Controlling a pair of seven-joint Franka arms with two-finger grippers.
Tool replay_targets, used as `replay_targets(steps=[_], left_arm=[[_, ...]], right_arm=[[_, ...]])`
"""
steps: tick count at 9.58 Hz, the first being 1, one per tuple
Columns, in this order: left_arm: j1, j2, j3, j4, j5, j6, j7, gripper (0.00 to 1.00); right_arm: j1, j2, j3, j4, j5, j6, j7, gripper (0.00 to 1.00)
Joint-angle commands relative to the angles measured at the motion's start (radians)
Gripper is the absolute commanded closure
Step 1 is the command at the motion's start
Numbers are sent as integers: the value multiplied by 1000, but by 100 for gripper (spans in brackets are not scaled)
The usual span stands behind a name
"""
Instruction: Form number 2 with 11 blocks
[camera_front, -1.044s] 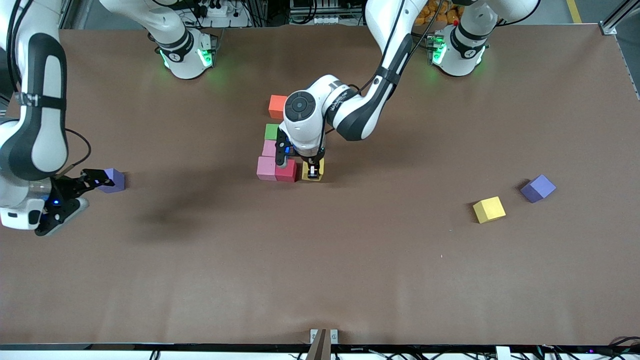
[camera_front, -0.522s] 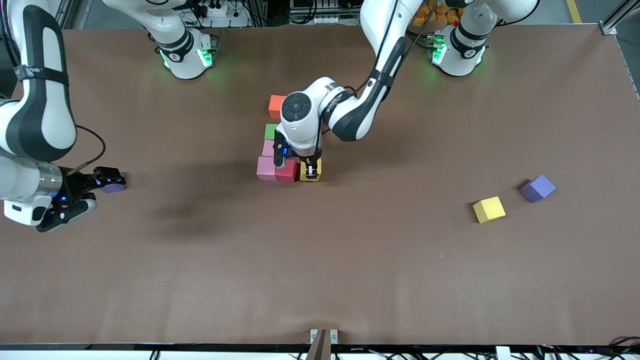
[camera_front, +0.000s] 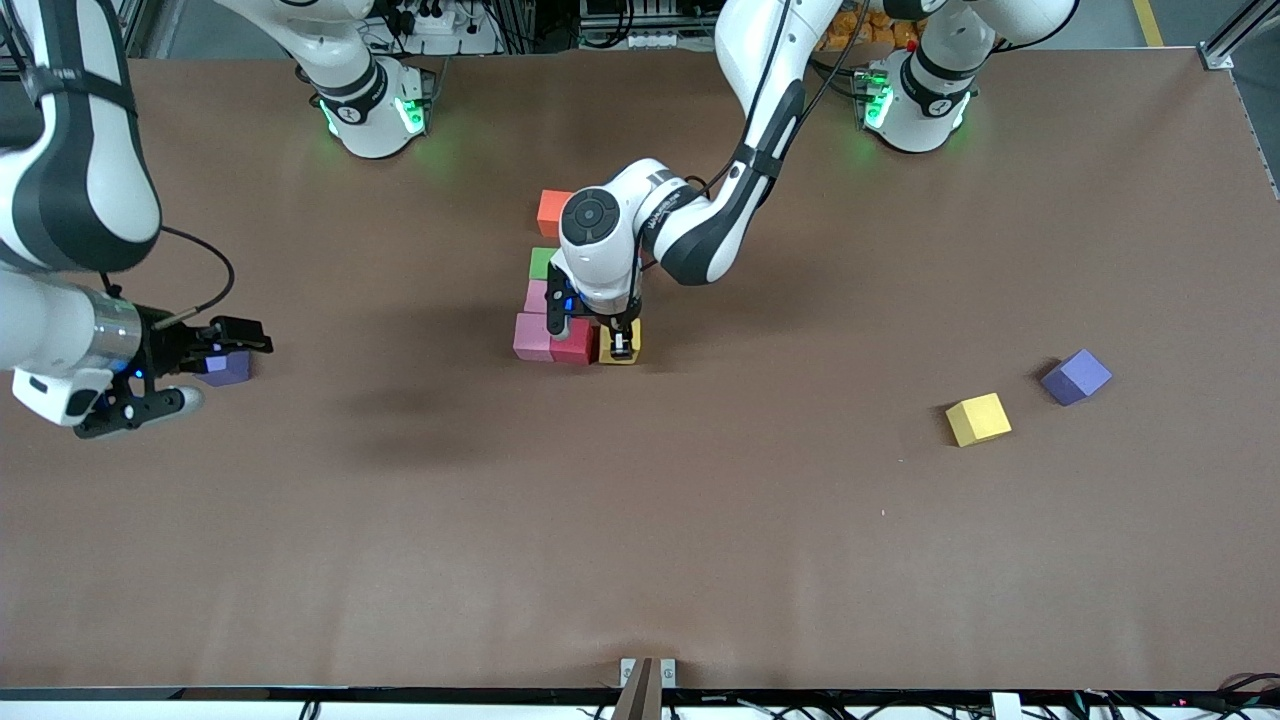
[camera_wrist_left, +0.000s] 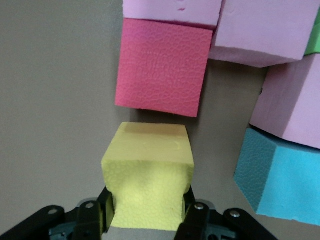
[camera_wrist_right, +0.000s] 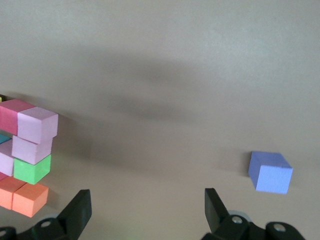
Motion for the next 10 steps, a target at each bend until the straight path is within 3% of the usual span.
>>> replay_targets(steps=[1, 2, 4, 6, 7, 8, 9, 10], left_arm=[[-18, 22, 24, 21, -27, 18, -13, 100], [-19, 24, 24, 21, -26, 22, -11, 100], [-18, 28, 22, 21, -24, 28, -5, 85], [-19, 28, 19, 18, -23, 30, -7, 78], [-19, 28, 19, 18, -20, 30, -5, 67], [-19, 28, 16, 17, -20, 30, -7, 7], [-19, 28, 16, 17, -18, 30, -8, 0], [-19, 25, 16, 17, -18, 30, -10, 0]], right_arm=[[-40, -172, 39, -159, -21, 15, 36, 0], [-38, -234, 36, -211, -20, 15, 44, 0], [-23, -294, 27, -228, -17, -34, 44, 0], [18, -357, -23, -260, -18, -59, 42, 0], [20, -366, -28, -269, -21, -62, 36, 0], [23, -354, -30, -248, -29, -68, 31, 0], [29, -340, -30, -233, -70, -67, 34, 0], [37, -333, -30, -224, -99, -68, 40, 0]])
